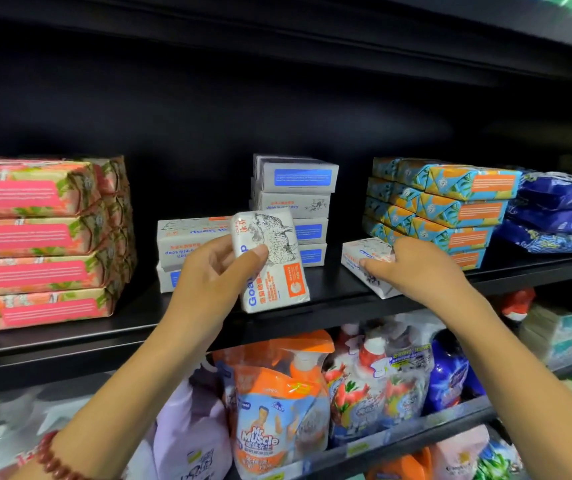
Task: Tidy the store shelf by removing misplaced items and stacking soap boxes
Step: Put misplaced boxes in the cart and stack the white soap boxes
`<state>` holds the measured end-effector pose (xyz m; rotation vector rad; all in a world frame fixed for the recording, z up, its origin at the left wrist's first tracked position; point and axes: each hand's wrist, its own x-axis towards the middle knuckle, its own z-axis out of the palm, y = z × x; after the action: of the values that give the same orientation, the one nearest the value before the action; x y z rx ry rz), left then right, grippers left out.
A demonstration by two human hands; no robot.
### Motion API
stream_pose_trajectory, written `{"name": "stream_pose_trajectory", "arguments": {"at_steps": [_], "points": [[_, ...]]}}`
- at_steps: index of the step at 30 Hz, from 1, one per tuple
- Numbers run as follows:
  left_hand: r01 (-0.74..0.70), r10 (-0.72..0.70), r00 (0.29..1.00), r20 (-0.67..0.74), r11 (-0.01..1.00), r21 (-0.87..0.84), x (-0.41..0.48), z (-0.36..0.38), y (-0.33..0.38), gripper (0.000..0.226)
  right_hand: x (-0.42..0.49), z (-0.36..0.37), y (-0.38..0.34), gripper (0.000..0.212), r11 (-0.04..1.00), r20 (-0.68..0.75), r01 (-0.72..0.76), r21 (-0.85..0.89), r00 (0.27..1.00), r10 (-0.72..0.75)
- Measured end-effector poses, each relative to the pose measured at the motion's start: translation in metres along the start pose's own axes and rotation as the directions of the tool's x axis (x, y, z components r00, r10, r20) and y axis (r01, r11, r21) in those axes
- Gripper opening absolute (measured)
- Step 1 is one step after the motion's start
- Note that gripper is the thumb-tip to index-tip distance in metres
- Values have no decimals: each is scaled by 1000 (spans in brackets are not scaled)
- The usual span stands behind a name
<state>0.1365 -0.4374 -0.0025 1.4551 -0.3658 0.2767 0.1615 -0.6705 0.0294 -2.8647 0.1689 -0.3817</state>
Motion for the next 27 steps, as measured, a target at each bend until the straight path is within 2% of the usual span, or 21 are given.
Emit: {"name": "stream_pose_trajectory", "arguments": {"at_steps": [5, 9, 11, 13, 15, 17, 19, 21, 23, 25, 27], "points": [[1, -2, 999, 52, 1000, 7, 1, 0, 2, 18, -11, 4, -9, 39, 996, -174, 90, -11, 981, -90], [-8, 7, 997, 70, 1000, 20, 0, 0, 1, 18, -22, 12, -17, 59, 978, -296, 202, -61, 932, -211], [-9, 7, 997, 80, 1000, 28, 0, -1, 1, 19, -26, 18, -17, 62, 974, -336, 207, -96, 914, -227], [-17, 14, 997, 81, 999, 32, 0, -1, 0, 19, -28, 20, -16, 62, 977, -326, 173, -124, 923, -205], [-22, 18, 996, 82, 999, 40, -1, -1, 1, 23, -27, 17, -15, 52, 978, -289, 153, -141, 938, -189], [-16, 12, 997, 75, 999, 43, -2, 1, 2, 33, -26, 13, -13, 39, 979, -286, 163, -126, 938, -193], [1, -4, 998, 60, 999, 47, -3, 3, 3, 39, -30, 9, -8, 38, 978, -305, 188, -85, 930, -206], [5, -6, 999, 38, 999, 44, -3, 6, 4, 35, -40, 9, 3, 40, 974, -376, 225, 19, 904, -202], [-7, 7, 1000, 26, 1000, 25, -5, 12, 7, 33, -55, 8, 18, 36, 925, -420, 247, 288, 901, -110], [-25, 24, 999, 45, 999, 20, -9, 23, 9, 27, -69, 10, 33, 35, 756, -356, 226, 614, 934, 10], [-35, 34, 995, 97, 999, 6, -15, 38, 8, 19, -85, 16, 49, 38, 596, -298, 186, 781, 950, 95]]}}
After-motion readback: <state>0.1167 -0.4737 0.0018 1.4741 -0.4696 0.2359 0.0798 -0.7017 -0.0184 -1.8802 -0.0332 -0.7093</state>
